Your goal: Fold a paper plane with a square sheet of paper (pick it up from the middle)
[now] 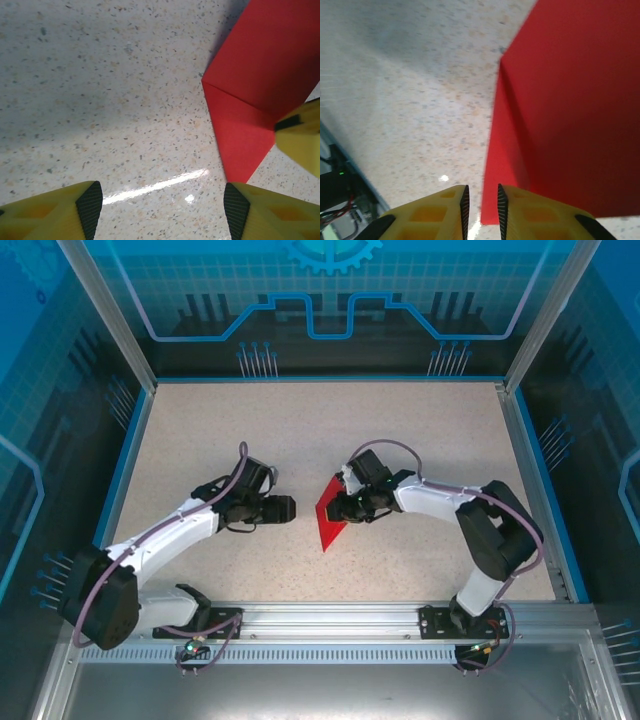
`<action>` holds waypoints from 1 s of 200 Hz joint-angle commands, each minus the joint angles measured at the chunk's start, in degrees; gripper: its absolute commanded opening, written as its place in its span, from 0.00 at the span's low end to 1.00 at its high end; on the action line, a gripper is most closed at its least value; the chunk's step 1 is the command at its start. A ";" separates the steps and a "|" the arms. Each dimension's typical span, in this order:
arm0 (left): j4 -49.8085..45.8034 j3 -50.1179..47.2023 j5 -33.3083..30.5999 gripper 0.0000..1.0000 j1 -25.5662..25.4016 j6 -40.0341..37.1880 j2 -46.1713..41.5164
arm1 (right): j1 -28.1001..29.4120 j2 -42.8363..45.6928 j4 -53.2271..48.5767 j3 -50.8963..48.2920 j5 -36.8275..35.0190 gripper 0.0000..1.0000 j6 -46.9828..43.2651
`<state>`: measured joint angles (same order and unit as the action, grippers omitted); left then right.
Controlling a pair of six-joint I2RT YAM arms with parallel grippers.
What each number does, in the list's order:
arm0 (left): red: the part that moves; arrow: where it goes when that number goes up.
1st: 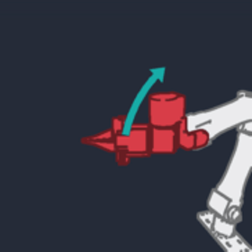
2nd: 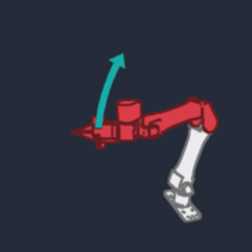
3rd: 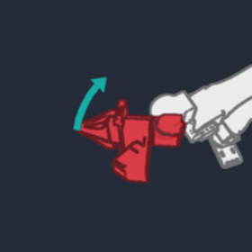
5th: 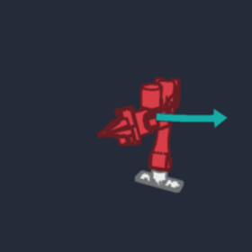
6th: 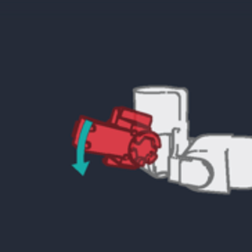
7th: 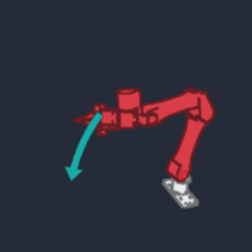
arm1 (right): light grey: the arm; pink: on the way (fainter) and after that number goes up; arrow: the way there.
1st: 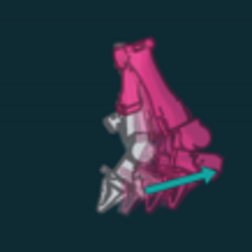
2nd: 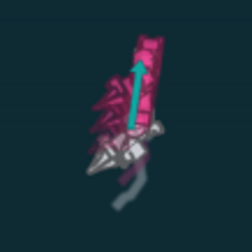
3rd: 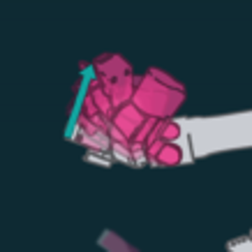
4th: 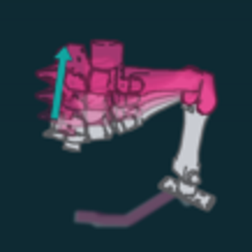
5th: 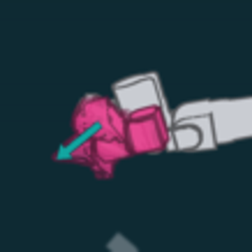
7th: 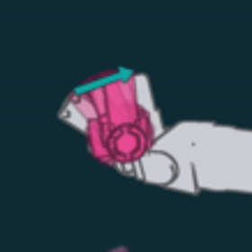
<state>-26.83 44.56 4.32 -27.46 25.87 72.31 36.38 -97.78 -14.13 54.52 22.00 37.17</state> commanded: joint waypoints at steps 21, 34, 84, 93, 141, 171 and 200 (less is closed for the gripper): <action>3.30 1.02 3.89 0.68 0.40 1.05 3.23 | 0.07 -3.18 -3.97 1.64 -2.78 0.21 -3.76; 3.98 1.01 4.41 0.68 0.47 1.37 3.84 | -0.63 -3.38 -3.86 1.07 -2.85 0.19 -4.07; 8.17 1.07 8.02 0.69 0.47 4.01 6.30 | -2.01 -3.83 -4.02 -0.34 -2.85 0.15 -5.74; 9.45 1.03 9.09 0.68 0.40 4.73 7.05 | -2.31 -3.81 -3.74 -0.83 -2.70 0.14 -5.91; 15.22 0.99 11.93 0.66 0.03 8.01 10.88 | -3.87 -3.29 -0.50 -4.25 -1.25 0.09 -5.79; 17.14 2.16 12.38 0.66 -1.17 8.93 12.85 | -4.79 -3.23 1.80 -7.53 -0.61 0.07 -5.27; 18.41 3.67 11.86 0.65 -3.06 10.06 15.15 | -5.91 -2.86 4.79 -10.19 0.38 0.04 -4.21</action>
<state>-11.27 45.47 14.90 -28.88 34.20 85.60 31.55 -99.90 -9.80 47.70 23.18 32.27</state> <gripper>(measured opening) 0.652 0.059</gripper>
